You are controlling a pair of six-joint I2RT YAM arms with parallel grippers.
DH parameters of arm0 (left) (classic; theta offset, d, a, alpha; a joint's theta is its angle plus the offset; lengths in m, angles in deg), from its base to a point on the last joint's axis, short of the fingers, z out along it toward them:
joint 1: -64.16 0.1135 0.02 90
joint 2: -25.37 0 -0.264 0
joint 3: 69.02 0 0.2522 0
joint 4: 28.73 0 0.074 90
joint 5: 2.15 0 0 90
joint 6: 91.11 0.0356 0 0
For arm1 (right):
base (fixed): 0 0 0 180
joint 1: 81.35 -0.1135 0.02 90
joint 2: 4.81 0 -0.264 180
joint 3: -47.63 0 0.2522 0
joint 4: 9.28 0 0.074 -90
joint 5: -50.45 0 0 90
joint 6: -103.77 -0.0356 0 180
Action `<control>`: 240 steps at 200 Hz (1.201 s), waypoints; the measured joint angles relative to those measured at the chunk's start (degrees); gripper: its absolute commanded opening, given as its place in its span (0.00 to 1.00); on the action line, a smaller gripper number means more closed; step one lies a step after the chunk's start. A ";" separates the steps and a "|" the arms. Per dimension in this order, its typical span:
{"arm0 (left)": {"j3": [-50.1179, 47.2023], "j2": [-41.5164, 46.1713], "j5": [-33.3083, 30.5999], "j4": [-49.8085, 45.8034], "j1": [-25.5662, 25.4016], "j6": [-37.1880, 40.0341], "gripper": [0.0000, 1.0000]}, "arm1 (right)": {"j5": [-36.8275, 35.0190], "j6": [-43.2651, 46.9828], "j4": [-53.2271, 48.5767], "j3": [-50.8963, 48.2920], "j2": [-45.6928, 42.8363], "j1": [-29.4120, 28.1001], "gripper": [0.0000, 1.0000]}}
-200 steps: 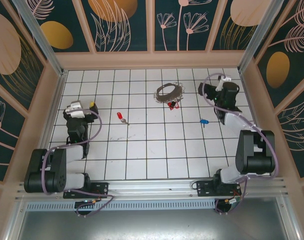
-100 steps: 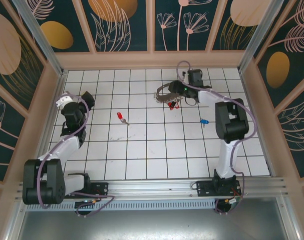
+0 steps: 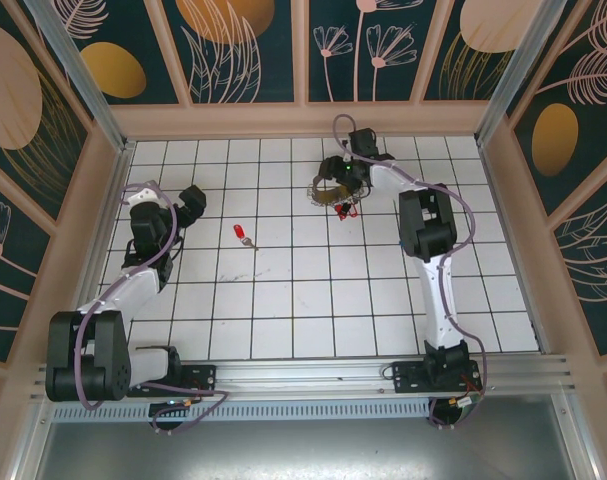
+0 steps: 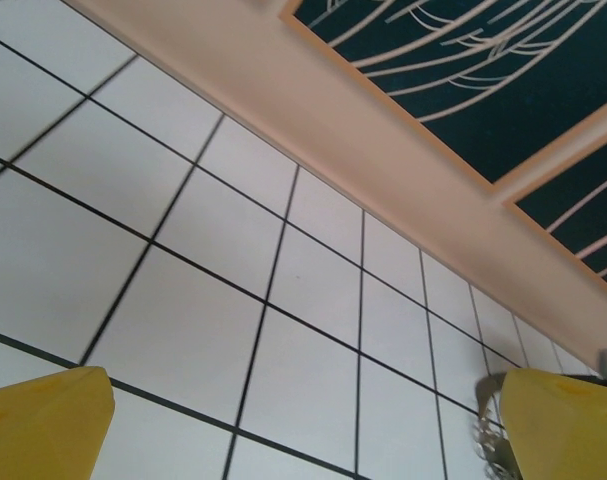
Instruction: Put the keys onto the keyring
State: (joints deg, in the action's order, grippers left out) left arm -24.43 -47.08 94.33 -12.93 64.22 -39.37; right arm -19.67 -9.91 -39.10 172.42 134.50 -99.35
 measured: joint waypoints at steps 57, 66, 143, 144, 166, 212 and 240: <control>0.00 0.17 5.44 -0.33 0.00 -0.46 0.99 | -0.28 2.40 0.57 -6.29 -3.58 -1.79 0.61; 0.00 0.17 6.40 -0.31 0.00 -0.87 0.98 | -0.20 2.54 1.70 -10.10 -5.81 -2.29 0.61; -0.83 -2.51 12.72 -0.26 -8.22 -2.32 0.93 | 1.27 -6.86 14.75 -47.95 -29.46 -12.52 0.56; -0.81 -2.62 12.79 -0.26 -8.33 -2.32 0.93 | 1.31 -7.10 14.88 -48.37 -29.75 -12.72 0.56; 1.01 -6.95 14.86 -0.74 -12.50 -2.34 0.87 | 0.90 -9.81 15.56 -52.54 -34.32 -13.88 0.55; 9.44 -16.92 17.29 -4.96 -21.27 -1.44 0.82 | -0.09 -8.55 15.82 -55.56 -45.64 -6.64 0.50; 10.80 -20.35 17.31 -7.39 -25.27 -1.49 0.80 | 3.17 -6.47 15.10 -59.10 -47.41 2.01 0.49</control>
State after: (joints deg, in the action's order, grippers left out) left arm -13.64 -67.43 111.64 -20.31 38.95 -40.86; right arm -16.50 -16.38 -23.99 113.31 87.09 -97.34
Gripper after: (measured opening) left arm 0.813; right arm 0.488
